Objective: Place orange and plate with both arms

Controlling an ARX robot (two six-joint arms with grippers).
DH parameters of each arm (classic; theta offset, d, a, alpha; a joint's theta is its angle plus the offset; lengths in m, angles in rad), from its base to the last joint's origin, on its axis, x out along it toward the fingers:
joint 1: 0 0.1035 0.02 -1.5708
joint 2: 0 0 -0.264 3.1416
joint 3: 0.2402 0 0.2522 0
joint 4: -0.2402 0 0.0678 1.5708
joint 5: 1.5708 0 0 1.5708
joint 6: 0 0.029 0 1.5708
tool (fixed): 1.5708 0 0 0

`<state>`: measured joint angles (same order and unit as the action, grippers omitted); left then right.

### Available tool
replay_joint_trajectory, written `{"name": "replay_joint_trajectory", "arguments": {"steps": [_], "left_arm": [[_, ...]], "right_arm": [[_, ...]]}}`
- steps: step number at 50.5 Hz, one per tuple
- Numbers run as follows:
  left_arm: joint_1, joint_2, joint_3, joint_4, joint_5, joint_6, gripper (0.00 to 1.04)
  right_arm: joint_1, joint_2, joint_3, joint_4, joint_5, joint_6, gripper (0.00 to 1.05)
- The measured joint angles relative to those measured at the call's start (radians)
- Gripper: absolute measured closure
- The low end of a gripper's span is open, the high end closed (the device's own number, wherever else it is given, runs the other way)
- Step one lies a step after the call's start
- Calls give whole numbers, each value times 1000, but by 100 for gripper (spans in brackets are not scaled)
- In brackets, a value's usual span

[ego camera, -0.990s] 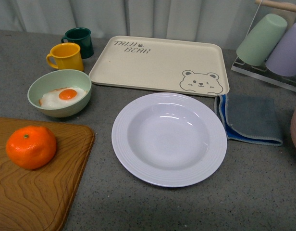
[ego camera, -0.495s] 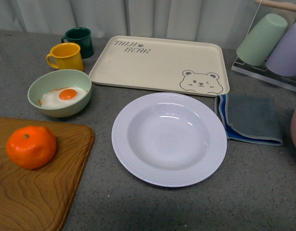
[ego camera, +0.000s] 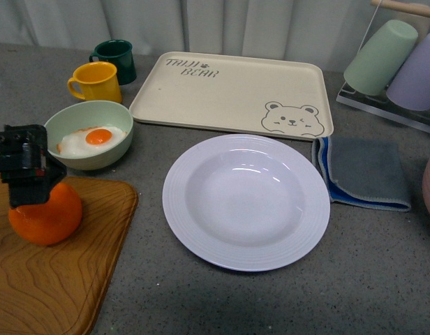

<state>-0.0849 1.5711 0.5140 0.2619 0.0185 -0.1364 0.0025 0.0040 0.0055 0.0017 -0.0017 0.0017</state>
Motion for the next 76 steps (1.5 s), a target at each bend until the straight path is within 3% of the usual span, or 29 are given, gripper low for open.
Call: {"name": "replay_joint_trajectory", "arguments": {"steps": [26,38,46,52,59,76], "left_arm": [[24,217,111,-66,2,1,7],[26,232,126,-74,5,0,38],[14,208,130,-95,-2,-1,46],[-53,114,131,-116,1,0,48],[-198,71,182,-134,-5,-7,48],[-436,259,348,-111,-41,-34,49]], "right_arm": [[0,0,0,0,0,0,9],[0,0,0,0,0,0,9],[0,0,0,0,0,0,9],[0,0,0,0,0,0,9],[0,0,0,0,0,0,9],[0,0,0,0,0,0,9]]}}
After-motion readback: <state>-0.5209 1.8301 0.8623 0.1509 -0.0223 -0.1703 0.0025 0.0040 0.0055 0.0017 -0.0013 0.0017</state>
